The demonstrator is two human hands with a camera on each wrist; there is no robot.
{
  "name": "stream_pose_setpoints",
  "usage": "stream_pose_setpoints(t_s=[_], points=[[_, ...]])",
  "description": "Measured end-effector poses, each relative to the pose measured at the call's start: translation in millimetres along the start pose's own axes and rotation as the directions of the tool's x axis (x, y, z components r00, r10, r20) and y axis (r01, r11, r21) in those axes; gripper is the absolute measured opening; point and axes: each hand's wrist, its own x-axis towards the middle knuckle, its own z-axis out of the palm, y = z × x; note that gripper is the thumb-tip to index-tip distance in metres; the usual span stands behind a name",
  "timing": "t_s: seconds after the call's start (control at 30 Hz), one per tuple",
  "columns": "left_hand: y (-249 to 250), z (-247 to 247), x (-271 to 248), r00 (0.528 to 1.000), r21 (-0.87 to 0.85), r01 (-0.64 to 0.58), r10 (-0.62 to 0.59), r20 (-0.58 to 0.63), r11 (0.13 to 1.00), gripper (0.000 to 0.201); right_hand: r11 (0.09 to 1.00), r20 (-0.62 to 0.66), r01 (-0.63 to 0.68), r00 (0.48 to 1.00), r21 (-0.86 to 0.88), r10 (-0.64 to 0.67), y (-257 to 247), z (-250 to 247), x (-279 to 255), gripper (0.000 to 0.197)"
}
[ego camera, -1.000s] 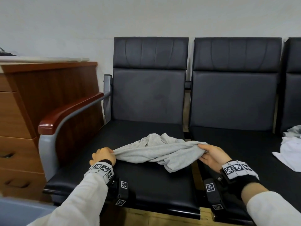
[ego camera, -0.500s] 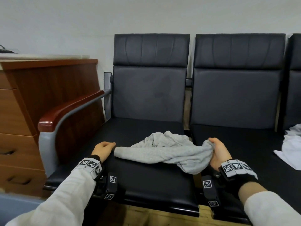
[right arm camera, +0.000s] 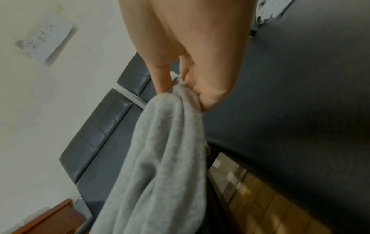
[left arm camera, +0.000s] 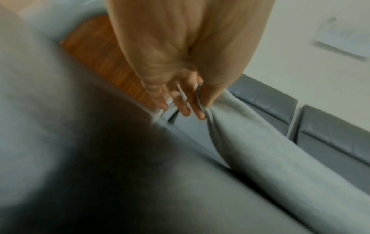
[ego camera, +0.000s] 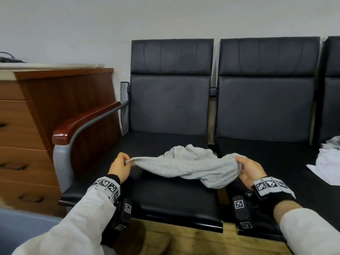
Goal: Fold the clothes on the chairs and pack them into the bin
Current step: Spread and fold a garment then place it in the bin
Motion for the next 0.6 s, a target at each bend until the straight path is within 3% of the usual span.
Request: stream_pose_setpoints(t_s=[0.13, 0.23, 0.33, 0.6], points=[[-6.1, -14.5, -10.9, 0.993, -0.004, -0.109, 0.109, -0.038, 0.994, 0.025, 1.0, 0.049, 0.001, 0.999, -0.027, 0.001, 2.5, -8.0, -3.5, 0.023], [-3.7, -18.9, -14.7, 0.998, -0.246, -0.055, 0.061, 0.015, 0.968, 0.024, 0.997, 0.034, -0.021, 0.999, -0.076, 0.024, 4.3, -4.8, -1.2, 0.018], [5.8, -16.2, -19.6, 0.994, -0.481, 0.08, -0.035, 0.101, 0.873, 0.01, 0.995, -0.046, -0.041, 0.998, -0.088, 0.037, 8.0, -2.6, 10.6, 0.011], [-7.4, -23.3, -18.0, 0.995, -0.524, 0.09, -0.104, 0.002, 0.847, 0.012, 0.987, -0.009, -0.053, 0.999, -0.152, 0.052, 12.2, 9.1, 9.1, 0.016]])
